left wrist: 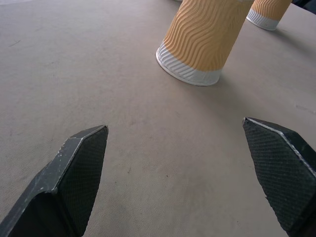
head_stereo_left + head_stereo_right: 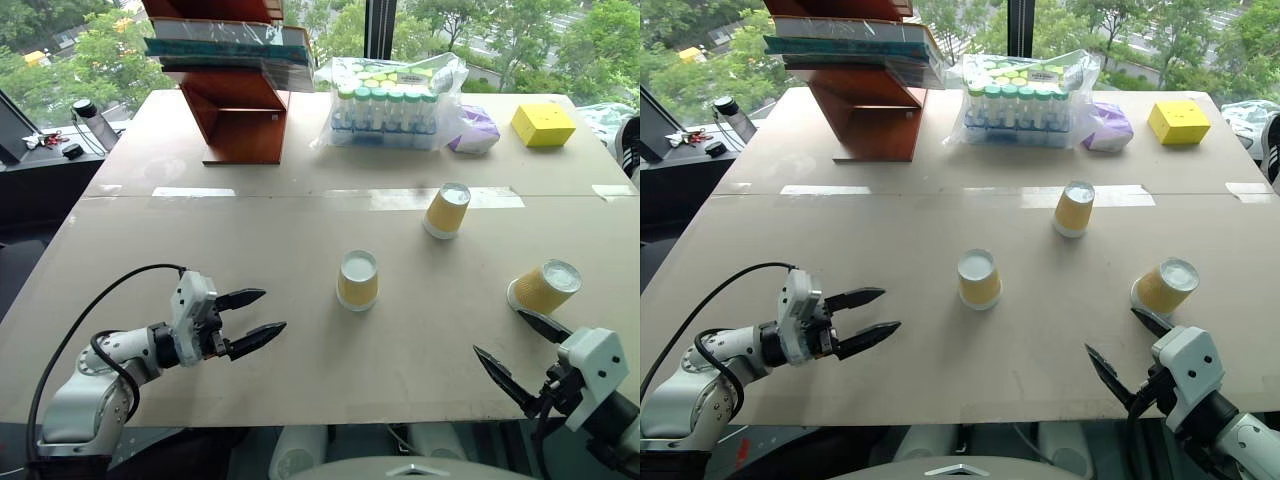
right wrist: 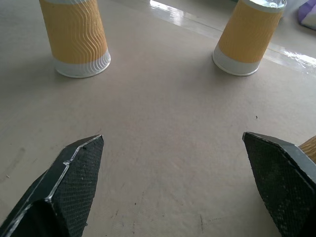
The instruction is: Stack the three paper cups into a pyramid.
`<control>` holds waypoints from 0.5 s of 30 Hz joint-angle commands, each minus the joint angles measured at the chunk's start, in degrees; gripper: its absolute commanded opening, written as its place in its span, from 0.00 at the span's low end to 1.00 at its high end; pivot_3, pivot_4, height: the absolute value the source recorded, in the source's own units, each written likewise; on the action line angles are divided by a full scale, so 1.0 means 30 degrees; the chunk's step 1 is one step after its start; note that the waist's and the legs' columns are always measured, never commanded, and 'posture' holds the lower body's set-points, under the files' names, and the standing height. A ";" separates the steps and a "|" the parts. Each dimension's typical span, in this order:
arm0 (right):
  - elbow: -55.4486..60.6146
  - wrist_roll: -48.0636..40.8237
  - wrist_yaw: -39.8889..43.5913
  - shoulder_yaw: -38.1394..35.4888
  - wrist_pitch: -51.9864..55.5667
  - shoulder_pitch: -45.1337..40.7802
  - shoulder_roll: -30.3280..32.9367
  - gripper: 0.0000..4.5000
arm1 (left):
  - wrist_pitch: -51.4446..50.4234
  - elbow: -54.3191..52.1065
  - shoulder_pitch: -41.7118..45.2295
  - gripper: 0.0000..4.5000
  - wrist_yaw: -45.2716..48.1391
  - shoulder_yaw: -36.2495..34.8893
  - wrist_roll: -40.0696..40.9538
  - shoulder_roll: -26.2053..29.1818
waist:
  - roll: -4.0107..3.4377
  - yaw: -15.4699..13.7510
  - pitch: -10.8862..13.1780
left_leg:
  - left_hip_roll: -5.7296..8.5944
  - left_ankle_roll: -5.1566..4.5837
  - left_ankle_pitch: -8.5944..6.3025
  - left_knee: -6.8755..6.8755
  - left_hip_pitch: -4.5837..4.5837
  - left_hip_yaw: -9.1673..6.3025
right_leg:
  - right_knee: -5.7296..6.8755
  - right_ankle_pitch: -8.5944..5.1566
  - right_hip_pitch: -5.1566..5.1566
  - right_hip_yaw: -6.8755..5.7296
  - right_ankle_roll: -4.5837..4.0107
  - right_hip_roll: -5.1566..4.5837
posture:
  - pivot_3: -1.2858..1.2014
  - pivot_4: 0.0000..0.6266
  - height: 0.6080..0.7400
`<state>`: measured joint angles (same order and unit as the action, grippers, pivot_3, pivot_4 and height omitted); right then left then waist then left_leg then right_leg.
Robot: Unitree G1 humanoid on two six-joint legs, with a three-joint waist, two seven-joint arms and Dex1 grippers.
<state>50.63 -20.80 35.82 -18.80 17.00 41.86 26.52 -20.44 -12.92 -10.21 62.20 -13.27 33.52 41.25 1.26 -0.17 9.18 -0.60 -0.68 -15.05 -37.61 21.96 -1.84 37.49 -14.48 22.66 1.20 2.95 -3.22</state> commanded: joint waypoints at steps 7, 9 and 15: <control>0.0435 0.0513 -0.1279 0.1581 0.0009 -0.1794 -0.0330 0.99 | -0.1025 -0.1018 0.2839 1.00 -0.0494 -0.0010 0.1211 -0.0124 | 0.0008 -0.0157 -0.0004 | 0.0002 0.0000 0.0003 -0.0001 -0.0005 -0.0010 | 0.0001 0.0000 -0.0006 -0.0007 0.0003 0.0019 | 0.52 0.24 1.00; 0.0466 0.0573 -0.1266 0.1674 -0.0046 -0.1969 -0.0225 0.99 | -0.1012 -0.1113 0.3124 1.00 -0.0190 0.0115 0.1237 0.0017 | 0.0008 -0.0135 -0.0004 | 0.0003 0.0001 0.0002 0.0001 0.0000 -0.0007 | -0.0003 0.0003 -0.0001 -0.0003 -0.0001 0.0026 | 0.52 0.24 1.00; 0.1108 -0.0815 0.0243 0.1932 -0.0651 -0.1017 0.0329 0.99 | -0.0390 -0.1489 0.4227 1.00 0.1069 0.1673 0.0297 0.0585 | -0.0002 -0.0187 0.0003 | 0.0010 0.0001 0.0002 0.0060 0.0006 -0.0019 | -0.0036 0.0003 0.0001 -0.0007 -0.0001 0.0042 | 0.52 0.24 1.00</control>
<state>51.35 -21.50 35.01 -12.81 16.99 38.08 27.02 -22.57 -14.96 1.04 64.02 -9.18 34.70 42.02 1.25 -0.73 9.19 -0.57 -0.68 -15.05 -37.43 21.98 -1.91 37.38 -14.47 22.66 1.16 2.95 -3.09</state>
